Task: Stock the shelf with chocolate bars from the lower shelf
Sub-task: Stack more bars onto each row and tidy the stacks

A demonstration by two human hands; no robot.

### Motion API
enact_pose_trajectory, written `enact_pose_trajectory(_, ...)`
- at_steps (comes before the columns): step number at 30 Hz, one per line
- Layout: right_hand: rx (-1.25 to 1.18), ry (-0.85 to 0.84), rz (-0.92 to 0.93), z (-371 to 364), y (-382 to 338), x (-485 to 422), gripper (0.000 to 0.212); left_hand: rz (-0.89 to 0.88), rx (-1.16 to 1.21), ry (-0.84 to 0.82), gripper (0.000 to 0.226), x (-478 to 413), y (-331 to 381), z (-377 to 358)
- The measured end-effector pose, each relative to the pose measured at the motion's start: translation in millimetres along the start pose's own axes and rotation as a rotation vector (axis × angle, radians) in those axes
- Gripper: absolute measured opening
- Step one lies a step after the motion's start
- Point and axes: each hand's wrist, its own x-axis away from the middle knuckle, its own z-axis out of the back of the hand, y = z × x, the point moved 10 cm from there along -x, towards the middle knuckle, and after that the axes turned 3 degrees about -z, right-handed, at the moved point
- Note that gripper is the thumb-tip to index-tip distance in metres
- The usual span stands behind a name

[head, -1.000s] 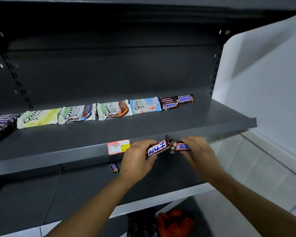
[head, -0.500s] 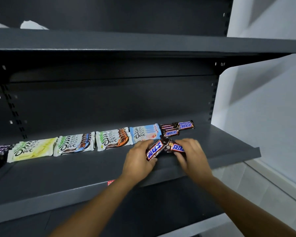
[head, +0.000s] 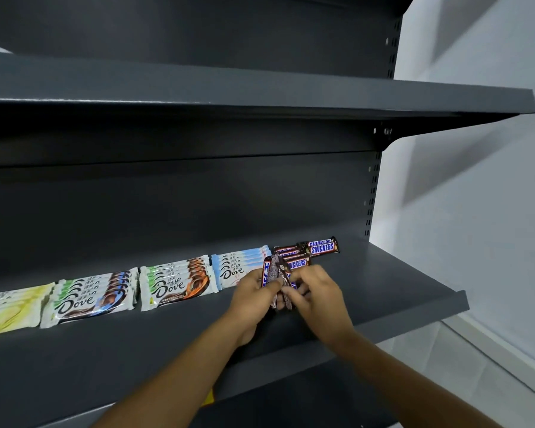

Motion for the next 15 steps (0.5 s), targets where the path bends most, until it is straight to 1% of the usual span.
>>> enact_pose_trajectory(1, -0.01, -0.013, 0.019, -1, 3, -2, 0.009, 0.012, 0.002, 0.003, 0.012, -4, -2, -1)
enact_pose_trajectory(5, 0.002, -0.081, 0.119, 0, 14, -9, 0.034, 0.076, 0.038, 0.036, 0.012, -21, -12, -7)
enact_pose_trajectory(9, -0.032, -0.159, 0.161, 3, 36, -23, 0.04, 0.145, 0.084, -0.006, 0.01, -38, -17, -26)
enact_pose_trajectory(12, 0.062, -0.175, 0.259, 8, 42, -31, 0.046, 0.168, 0.08, -0.036, 0.012, -49, -20, -36)
enact_pose_trajectory(15, 0.161, -0.193, 0.35, 8, 48, -35, 0.042, 0.183, 0.071, -0.03, 0.014, -56, -23, -41)
